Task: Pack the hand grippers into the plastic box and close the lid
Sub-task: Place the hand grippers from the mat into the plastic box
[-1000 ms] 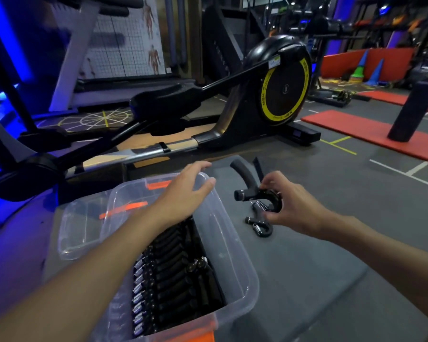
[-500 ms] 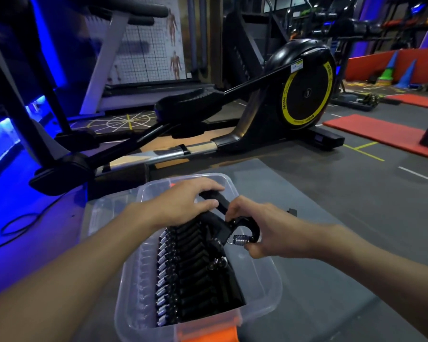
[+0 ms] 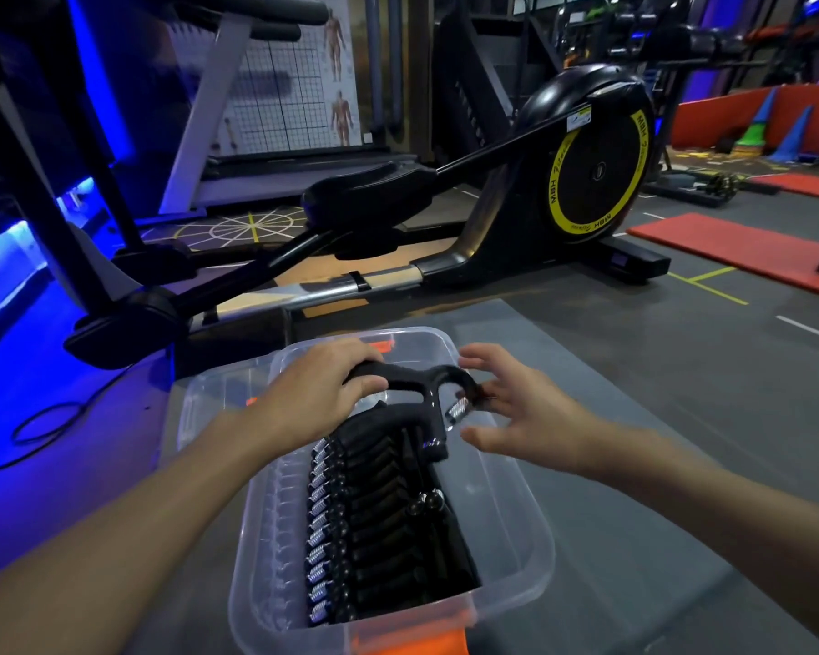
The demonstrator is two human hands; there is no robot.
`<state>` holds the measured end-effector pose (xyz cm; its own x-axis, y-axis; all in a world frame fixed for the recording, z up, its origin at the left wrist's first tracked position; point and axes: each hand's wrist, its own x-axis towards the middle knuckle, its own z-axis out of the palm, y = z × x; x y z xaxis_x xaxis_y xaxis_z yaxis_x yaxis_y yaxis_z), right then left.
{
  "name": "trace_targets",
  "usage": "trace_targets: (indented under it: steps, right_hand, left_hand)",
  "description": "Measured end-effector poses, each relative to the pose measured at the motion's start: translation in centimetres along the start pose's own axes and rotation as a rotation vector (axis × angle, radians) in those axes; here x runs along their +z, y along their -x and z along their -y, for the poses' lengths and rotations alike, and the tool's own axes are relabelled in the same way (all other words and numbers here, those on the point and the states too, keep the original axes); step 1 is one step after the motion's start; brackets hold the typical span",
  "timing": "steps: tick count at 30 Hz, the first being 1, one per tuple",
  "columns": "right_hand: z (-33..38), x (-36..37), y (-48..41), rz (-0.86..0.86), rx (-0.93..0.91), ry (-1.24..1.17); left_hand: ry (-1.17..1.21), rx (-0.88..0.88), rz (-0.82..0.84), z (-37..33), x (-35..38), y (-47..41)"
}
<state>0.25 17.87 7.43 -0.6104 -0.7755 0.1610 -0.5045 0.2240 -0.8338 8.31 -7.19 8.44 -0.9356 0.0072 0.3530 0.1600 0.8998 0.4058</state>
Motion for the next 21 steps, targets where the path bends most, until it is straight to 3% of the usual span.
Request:
trace_targets:
  steps: [4,10,15,21]
  right_hand:
    - [0.0,1.2,-0.4,-0.052,0.068,-0.204]
    - [0.2,1.5,-1.3,-0.113,0.058,-0.062]
    - [0.7,1.8,-1.5,-0.055,0.078,-0.003]
    - [0.6,2.7,-1.6,0.048,0.034,0.077]
  left_hand:
    - [-0.025,-0.106,-0.104,0.0,1.2,0.8]
    - [-0.013,-0.163,-0.037,-1.0,1.7,1.6]
    - [0.046,-0.125,0.04,-1.6,1.1,2.0]
    - [0.089,-0.054,0.021,-1.8,1.8,1.9]
